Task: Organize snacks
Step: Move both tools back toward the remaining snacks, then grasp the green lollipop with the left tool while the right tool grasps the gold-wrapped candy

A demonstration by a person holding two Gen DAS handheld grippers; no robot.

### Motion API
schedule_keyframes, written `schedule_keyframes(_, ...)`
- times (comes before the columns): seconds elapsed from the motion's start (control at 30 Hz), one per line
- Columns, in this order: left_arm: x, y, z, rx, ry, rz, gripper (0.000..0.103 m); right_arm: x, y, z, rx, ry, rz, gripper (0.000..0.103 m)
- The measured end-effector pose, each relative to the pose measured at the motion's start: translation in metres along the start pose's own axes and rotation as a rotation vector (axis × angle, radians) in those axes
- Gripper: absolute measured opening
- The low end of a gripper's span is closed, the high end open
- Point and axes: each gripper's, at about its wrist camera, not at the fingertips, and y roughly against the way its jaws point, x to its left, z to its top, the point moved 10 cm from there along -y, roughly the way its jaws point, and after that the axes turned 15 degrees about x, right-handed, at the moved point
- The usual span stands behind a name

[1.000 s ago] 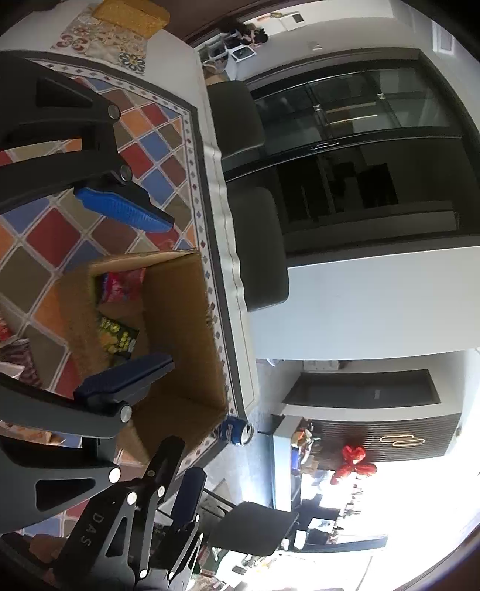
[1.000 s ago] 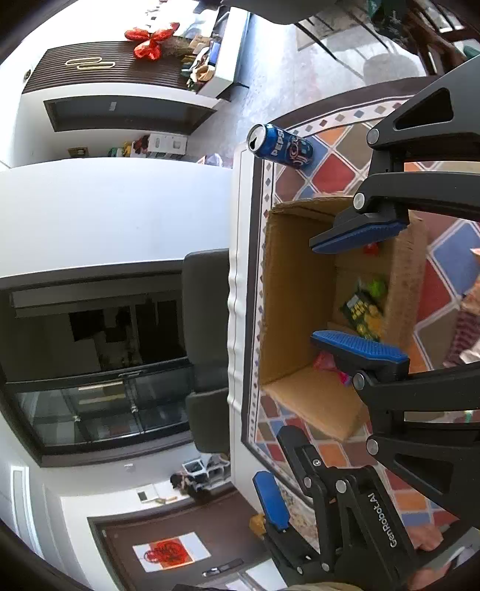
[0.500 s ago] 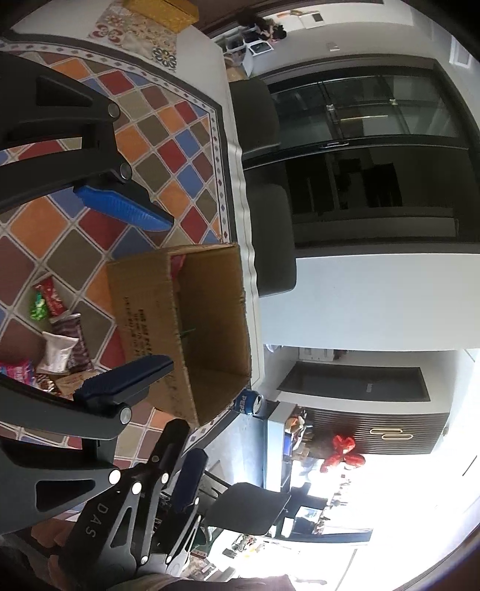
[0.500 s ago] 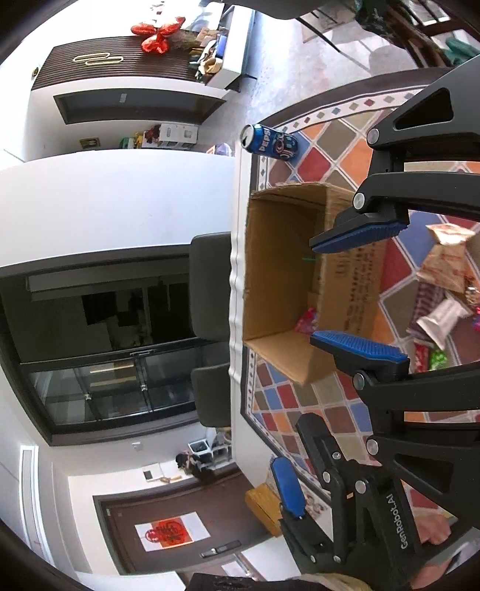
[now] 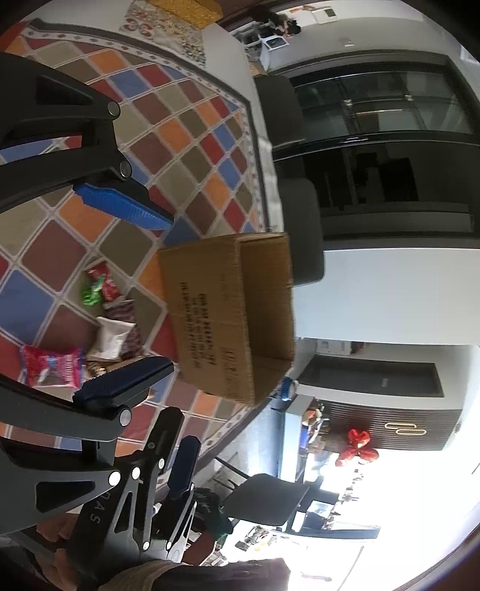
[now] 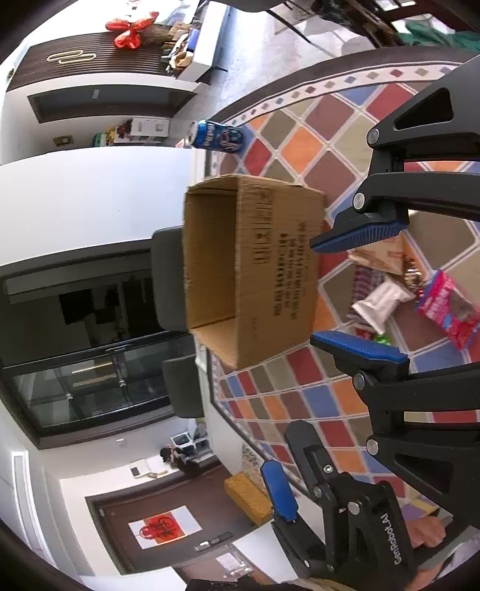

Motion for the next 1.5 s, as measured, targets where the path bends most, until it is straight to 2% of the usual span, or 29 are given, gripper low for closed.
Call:
schedule_keyframes(0.47, 0.007, -0.043, -0.076, 0.168, 0.064, -0.027, 0.07, 0.005, -0.038, -0.062, 0.154, -0.019, 0.018, 0.045)
schedule_keyframes(0.73, 0.011, -0.069, -0.101, 0.235, 0.08, -0.042, 0.07, 0.004, -0.066, -0.093, 0.249, -0.029, 0.014, 0.045)
schedule_keyframes(1.0, 0.011, -0.091, -0.109, 0.258, 0.07, -0.064, 0.069, -0.007, -0.085, -0.105, 0.287, -0.051, -0.01, 0.045)
schedule_keyframes(1.17, 0.011, -0.105, -0.105, 0.259, 0.055, -0.074, 0.061, -0.009, -0.096, -0.107, 0.308, -0.055, -0.008, 0.045)
schedule_keyframes(1.5, 0.008, -0.13, -0.097, 0.277, 0.05, -0.103, 0.055, -0.016, -0.111, -0.106, 0.319, -0.068, -0.001, 0.044)
